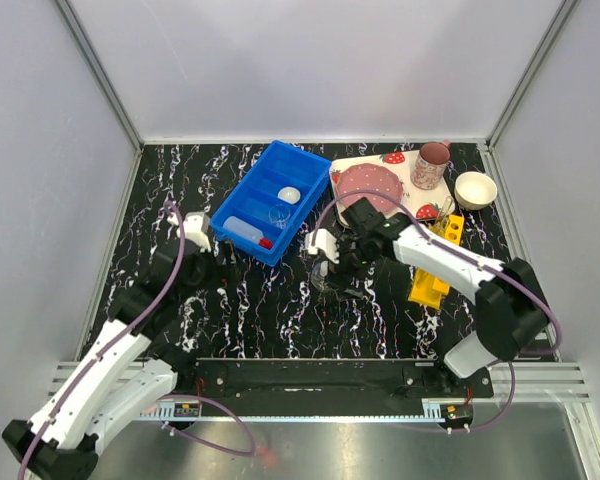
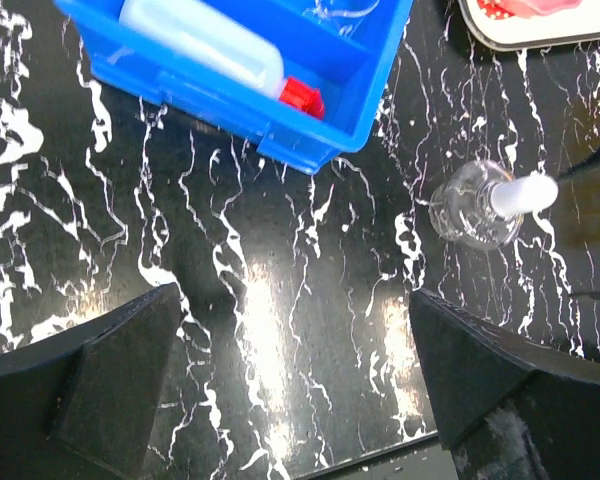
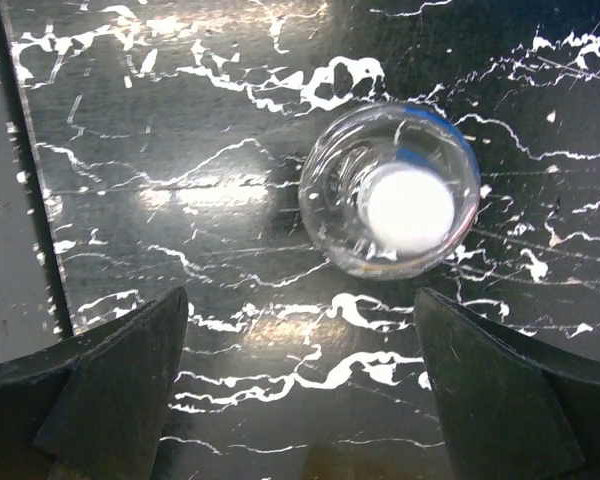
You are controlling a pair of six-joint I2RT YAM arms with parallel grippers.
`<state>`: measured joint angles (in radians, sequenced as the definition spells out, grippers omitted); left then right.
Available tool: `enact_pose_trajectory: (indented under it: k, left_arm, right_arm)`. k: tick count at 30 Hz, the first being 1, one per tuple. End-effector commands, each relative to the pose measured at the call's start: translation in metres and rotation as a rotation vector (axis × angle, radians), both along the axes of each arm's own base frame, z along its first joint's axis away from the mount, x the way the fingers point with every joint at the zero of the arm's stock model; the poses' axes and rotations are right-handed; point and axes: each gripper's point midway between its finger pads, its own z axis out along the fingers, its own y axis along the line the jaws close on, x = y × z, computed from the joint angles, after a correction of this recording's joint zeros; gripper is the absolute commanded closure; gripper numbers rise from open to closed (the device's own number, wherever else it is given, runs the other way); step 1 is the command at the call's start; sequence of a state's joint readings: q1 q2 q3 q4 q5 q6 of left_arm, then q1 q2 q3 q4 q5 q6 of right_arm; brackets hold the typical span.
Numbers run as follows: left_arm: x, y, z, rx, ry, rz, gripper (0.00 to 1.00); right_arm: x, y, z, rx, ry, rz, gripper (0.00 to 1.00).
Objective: Organize the chemistry lab equipment
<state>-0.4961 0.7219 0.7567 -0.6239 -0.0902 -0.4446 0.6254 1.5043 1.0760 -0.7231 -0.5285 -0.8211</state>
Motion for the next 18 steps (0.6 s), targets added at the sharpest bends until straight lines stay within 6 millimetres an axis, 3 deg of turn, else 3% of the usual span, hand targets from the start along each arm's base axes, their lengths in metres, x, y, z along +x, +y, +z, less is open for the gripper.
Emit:
enact_pose_trajectory:
  k: [1,6,9,18]
  left_arm:
    - [-0.018,0.008,-0.013,-0.052,0.022,0.037,0.01]
    - [-0.020,0.018,0.010,-0.066,-0.062,0.071,0.01]
    - [-0.019,0.026,0.013,-0.038,-0.078,0.096,0.01]
    - [-0.016,0.025,0.009,-0.036,-0.087,0.092,0.01]
  right_arm:
    - [0.026,0.023,-0.006,-0.084,-0.068,-0.063,0.00]
    - [0.037,0.038,-0.016,-0.139,-0.100,-0.105,0.00]
    - [0.043,0.039,-0.024,-0.166,-0.110,-0.129,0.00]
    - [0.047,0.046,-0.045,-0.218,-0.091,-0.136,0.00]
